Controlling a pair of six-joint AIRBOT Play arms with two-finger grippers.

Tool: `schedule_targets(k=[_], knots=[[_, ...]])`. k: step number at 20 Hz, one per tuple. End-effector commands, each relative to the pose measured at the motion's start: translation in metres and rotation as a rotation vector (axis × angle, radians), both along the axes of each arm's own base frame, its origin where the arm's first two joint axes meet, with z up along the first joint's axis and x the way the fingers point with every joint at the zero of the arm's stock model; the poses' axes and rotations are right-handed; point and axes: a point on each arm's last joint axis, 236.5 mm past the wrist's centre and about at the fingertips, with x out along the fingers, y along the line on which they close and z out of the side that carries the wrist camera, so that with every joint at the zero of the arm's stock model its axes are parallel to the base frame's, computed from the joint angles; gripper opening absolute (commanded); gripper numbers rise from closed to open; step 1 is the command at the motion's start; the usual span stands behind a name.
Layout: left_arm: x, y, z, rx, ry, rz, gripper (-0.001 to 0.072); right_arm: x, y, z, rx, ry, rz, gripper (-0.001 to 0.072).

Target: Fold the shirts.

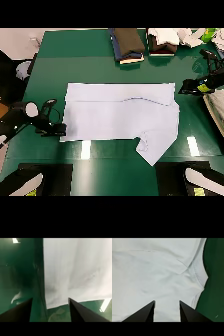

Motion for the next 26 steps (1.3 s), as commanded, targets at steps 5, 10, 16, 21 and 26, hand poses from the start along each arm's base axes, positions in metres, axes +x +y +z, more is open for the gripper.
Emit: schedule_targets(k=[5,10,16,21,26], knots=[[0.0,-0.024,-0.006,-0.106,-0.029,0.029,0.0228,-0.004,0.001,0.001,0.002,0.014,0.006,0.0369],[-0.002,-0.017,-0.003,-0.079,-0.026,-0.036,0.002,-0.034,0.001,-0.013,0.009,0.115,0.011,0.0369],[0.011,-0.016,0.008,-0.074,-0.065,-0.046,0.002,-0.168,-0.012,-0.11,0.032,0.424,-0.118,0.0525],[0.011,-0.017,0.008,-0.077,-0.064,-0.045,0.002,-0.204,0.03,-0.153,0.154,0.466,-0.177,0.0524],[0.011,-0.017,0.008,-0.076,-0.065,-0.055,0.002,-0.2,0.051,-0.173,0.124,0.481,-0.132,0.0473]])
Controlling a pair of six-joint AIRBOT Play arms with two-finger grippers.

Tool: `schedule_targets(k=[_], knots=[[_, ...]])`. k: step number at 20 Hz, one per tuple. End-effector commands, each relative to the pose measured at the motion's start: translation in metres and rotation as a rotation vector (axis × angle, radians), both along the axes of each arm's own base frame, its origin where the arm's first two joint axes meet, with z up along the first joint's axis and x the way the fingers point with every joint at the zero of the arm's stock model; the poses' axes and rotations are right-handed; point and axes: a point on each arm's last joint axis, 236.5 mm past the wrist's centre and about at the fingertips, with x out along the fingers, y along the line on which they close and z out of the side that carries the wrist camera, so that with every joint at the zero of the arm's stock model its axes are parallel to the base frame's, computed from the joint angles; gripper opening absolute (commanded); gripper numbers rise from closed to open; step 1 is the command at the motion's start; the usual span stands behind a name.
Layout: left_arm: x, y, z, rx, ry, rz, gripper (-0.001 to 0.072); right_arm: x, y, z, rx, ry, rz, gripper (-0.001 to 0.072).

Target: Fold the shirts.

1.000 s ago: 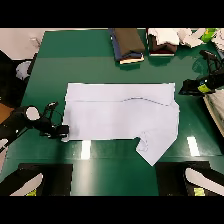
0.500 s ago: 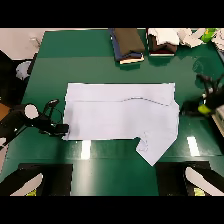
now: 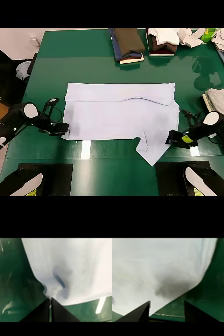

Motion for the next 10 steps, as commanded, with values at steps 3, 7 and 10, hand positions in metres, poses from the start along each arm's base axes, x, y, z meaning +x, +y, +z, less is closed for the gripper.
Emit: schedule_targets(k=[3,7,10], knots=[[-0.001,0.004,-0.001,0.015,-0.001,-0.024,0.002,0.019,0.022,-0.015,-0.027,-0.04,0.064,0.0226],[-0.016,0.028,-0.004,0.116,0.055,-0.076,0.002,0.029,0.012,0.003,-0.118,-0.051,0.21,0.0018],[-0.02,0.036,0.012,0.145,0.008,-0.087,0.0019,0.024,-0.007,0.03,-0.207,-0.083,0.268,0.0017]])
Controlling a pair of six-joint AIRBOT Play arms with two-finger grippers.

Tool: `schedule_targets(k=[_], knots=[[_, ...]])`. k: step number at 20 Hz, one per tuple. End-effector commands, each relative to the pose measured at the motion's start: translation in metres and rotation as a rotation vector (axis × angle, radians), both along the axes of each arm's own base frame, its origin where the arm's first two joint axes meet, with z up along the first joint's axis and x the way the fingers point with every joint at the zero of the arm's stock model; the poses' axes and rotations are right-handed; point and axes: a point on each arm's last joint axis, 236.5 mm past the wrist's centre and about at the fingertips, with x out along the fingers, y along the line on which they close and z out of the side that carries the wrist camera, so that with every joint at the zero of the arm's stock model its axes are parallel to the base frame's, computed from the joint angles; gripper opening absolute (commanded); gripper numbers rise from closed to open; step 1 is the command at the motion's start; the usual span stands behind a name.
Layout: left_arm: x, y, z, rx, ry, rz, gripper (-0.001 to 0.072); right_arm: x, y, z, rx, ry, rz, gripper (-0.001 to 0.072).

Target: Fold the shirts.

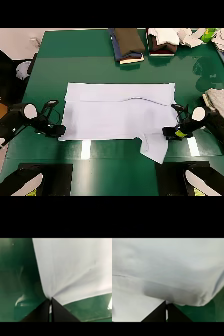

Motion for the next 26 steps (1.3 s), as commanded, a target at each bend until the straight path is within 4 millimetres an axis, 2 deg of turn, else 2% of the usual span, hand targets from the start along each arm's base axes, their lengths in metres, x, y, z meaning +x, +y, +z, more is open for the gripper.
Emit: schedule_targets(k=[1,3,5,6,8,11,14,16,19,21,23,26], knots=[[-0.005,0.013,0.021,0.044,-0.061,-0.022,0.0019,-0.01,-0.023,0.031,-0.107,-0.03,0.069,0.0017],[-0.016,0.014,0.039,0.038,-0.084,-0.029,0.0019,-0.015,-0.032,0.052,-0.143,-0.083,0.074,0.0016],[-0.013,0.013,0.059,0.033,-0.117,-0.033,0.0019,-0.006,-0.035,0.076,-0.149,-0.178,0.066,0.0015],[-0.003,0.011,0.071,0.029,-0.152,-0.033,0.0019,0.004,-0.035,0.089,-0.152,-0.233,0.061,0.0015],[0.027,0.008,0.094,0.015,-0.281,-0.029,0.0019,0.031,-0.033,0.112,-0.146,-0.32,0.055,0.0015],[0.078,0.004,0.115,0.017,-0.405,-0.039,0.0019,0.086,-0.027,0.127,-0.14,-0.396,0.049,0.0015],[0.133,0.005,0.11,0.05,-0.432,-0.041,0.0019,0.147,-0.021,0.127,-0.136,-0.428,0.047,0.0015],[0.172,0.001,0.099,0.051,-0.443,-0.037,0.0019,0.184,-0.017,0.12,-0.139,-0.415,0.058,0.0015],[0.224,-0.002,0.083,0.065,-0.449,-0.038,0.002,0.232,-0.024,0.112,-0.141,-0.406,0.029,0.0015],[0.249,-0.006,0.07,0.066,-0.444,-0.038,0.0019,0.258,-0.032,0.109,-0.131,-0.408,-0.005,0.0015],[0.267,-0.008,0.059,0.066,-0.45,-0.035,0.002,0.274,-0.035,0.103,-0.089,-0.399,-0.031,0.0015],[0.278,-0.009,0.052,0.062,-0.468,-0.028,0.0021,0.292,-0.035,0.096,-0.032,-0.399,-0.051,0.0019]])
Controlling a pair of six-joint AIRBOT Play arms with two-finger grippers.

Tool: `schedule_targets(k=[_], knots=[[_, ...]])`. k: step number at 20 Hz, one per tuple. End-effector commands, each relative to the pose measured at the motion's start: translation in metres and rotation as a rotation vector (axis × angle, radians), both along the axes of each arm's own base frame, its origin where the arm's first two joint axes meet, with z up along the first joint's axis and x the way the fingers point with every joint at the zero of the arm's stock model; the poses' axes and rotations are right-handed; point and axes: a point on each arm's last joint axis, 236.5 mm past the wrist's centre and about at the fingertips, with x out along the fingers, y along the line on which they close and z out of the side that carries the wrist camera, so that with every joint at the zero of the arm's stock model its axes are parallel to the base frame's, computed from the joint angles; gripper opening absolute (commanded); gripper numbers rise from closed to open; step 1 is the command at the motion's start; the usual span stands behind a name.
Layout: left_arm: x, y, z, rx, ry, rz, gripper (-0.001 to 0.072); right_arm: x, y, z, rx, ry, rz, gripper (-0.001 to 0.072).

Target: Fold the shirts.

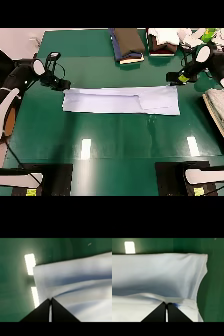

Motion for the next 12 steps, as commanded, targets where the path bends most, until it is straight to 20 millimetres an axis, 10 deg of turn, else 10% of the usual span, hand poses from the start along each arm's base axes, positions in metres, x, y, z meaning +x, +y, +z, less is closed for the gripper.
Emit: schedule_targets(k=[1,2,4,6,10,12], knots=[[0.02,-0.002,-0.01,-0.004,-0.022,0.009,0.0022,0.026,0.001,-0.009,0.082,-0.004,-0.008,0.002],[0.019,-0.001,-0.008,-0.003,-0.015,0.008,0.0043,0.03,0.003,-0.008,0.109,-0.012,-0.006,0.0057],[0.017,-0.002,-0.001,-0.004,-0.005,0.011,0.0572,0.038,0.002,0.003,0.159,-0.049,0.0,0.0287],[0.014,-0.002,0.014,-0.001,0.017,0.006,0.0537,0.033,-0.013,0.014,0.162,-0.036,-0.009,0.0477],[0.003,-0.015,0.033,-0.055,0.068,-0.004,0.0531,-0.012,-0.049,-0.01,0.177,0.116,-0.052,0.0602],[0.002,-0.029,0.035,-0.121,0.072,-0.01,0.0124,-0.029,-0.06,-0.037,0.197,0.176,-0.098,0.0604]])
